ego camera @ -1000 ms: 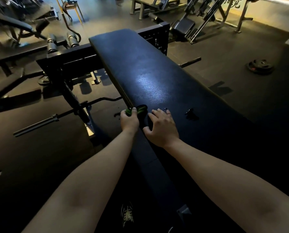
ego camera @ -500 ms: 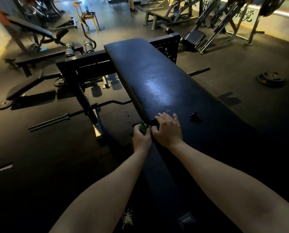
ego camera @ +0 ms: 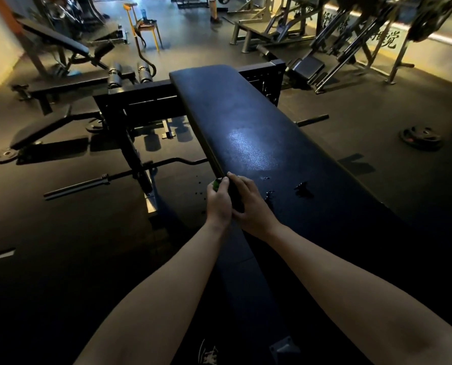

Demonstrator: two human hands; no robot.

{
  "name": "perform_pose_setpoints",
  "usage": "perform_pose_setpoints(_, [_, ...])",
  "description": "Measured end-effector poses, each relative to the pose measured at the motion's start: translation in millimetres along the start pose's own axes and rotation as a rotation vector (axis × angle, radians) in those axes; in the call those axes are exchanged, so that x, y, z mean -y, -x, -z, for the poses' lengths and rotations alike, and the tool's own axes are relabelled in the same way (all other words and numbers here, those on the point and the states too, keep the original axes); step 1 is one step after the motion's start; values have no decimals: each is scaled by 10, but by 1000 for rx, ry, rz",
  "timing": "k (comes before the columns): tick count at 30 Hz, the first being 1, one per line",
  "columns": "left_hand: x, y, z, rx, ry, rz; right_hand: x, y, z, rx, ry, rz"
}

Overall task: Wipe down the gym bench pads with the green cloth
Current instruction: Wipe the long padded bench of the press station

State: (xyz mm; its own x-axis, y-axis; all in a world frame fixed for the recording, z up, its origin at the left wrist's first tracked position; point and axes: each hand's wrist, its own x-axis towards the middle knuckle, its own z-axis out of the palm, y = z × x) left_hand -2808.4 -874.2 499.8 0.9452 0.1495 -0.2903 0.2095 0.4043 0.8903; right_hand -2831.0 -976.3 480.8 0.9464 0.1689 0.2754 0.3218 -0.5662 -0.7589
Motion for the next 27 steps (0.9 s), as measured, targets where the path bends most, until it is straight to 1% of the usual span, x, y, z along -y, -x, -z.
perform_pose_setpoints(4, [-82, -109, -134, 11, -212, -128, 22, -257, 122, -108, 9, -64])
perform_pose_setpoints(6, [-74, -200, -117, 24, -338, -187, -42, -401, 249, -178, 91, -114])
perform_pose_setpoints(8, [16, -316, -43, 33, -593, -224, -205, -506, 421, -313, 253, -233])
perform_pose_setpoints(9, [76, -349, 1, 38, -746, -193, -304, -542, 518, -351, 318, -322])
perform_pose_setpoints(10, [160, -371, 54, 46, -853, -140, -393, -558, 595, -333, 368, -422])
perform_pose_setpoints(11, [216, -362, 87, 79, -888, -62, -463, -566, 649, -268, 416, -514])
perform_pose_setpoints(12, [279, -370, 108, 113, -857, -4, -499, -572, 669, -192, 466, -568])
perform_pose_setpoints(13, [341, -381, 124, 134, -801, 16, -521, -586, 649, -141, 513, -577])
perform_pose_setpoints(15, [469, -448, 168, 112, -701, -2, -494, -618, 545, -120, 546, -522])
perform_pose_setpoints(17, [471, -439, 187, 138, -626, -2, -435, -673, 401, -112, 501, -463])
perform_pose_setpoints(20, [388, -377, 182, 217, -464, 5, -299, -786, 135, 19, 392, -292])
perform_pose_setpoints(23, [395, -342, 203, 267, -328, 8, -158, -844, -50, 147, 363, -120])
perform_pose_setpoints(25, [370, -345, 218, 270, -356, 10, -142, -849, -31, 217, 401, -36])
perform_pose_setpoints(27, [365, -390, 236, 290, -467, 6, -229, -865, 79, 193, 462, -8])
